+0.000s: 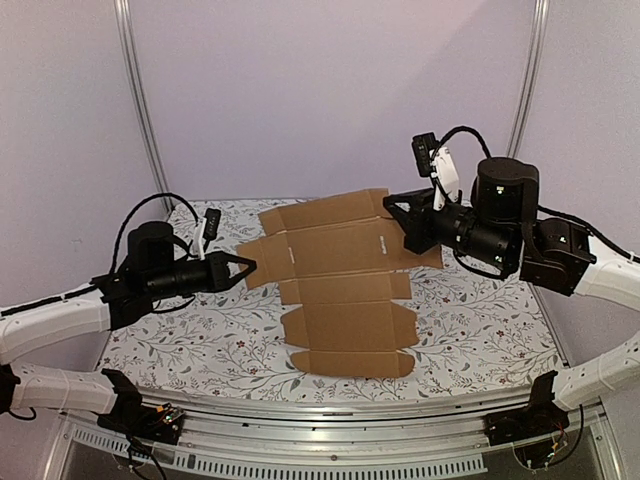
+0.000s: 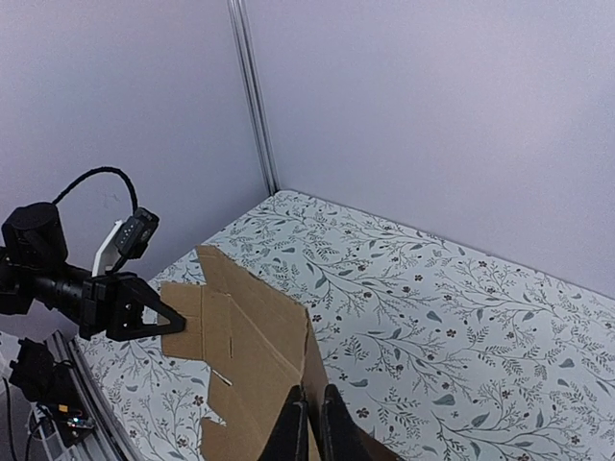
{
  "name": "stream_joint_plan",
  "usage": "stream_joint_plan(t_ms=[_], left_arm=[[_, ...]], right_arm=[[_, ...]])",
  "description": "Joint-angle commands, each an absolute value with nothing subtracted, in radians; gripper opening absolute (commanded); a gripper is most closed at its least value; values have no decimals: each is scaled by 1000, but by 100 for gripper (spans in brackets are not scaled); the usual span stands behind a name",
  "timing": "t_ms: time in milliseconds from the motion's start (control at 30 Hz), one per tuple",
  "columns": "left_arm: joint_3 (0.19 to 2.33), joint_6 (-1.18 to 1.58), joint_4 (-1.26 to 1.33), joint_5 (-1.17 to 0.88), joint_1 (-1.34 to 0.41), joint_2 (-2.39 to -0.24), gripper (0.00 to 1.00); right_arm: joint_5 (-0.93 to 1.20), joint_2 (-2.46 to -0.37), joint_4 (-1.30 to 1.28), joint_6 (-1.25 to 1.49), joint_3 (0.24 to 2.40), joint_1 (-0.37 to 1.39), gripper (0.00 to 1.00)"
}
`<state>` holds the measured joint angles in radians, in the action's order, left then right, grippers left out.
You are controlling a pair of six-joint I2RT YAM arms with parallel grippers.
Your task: Fold the paper box
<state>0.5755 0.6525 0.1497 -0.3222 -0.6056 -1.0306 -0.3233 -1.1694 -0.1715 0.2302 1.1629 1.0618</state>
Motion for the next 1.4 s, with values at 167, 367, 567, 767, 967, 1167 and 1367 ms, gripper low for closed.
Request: stream_joint_plan(t_ms=[167,367,567,767,967,1167,1367], left_arm=[[648,544,-27,-339,-592,-993,0],[661,520,-71,-338,-603,-1016,0],[721,480,-156,-316,-637,-1094,0],[803,434,-295,-189,-718,-1140,0],[900,396,-456,-62,-758,-1179,0],[933,375,-486,61,-800,-1238,0],[958,353,-486,153,-845,-1281,0]], right_arm=[[-352,-1205,-266,73,1157,1023,42],[-280,-1222,-420,-126,1264,956,64],[-108,-1327,-581,-293,1428,890,78],[17,-1455,-680,-410,1523,859,88],[153,-1538,-754,-493,1561,823,92],[208,-1616,-760,-504,1577,810,87],[240,-1681,-762,-506,1615,787,80]])
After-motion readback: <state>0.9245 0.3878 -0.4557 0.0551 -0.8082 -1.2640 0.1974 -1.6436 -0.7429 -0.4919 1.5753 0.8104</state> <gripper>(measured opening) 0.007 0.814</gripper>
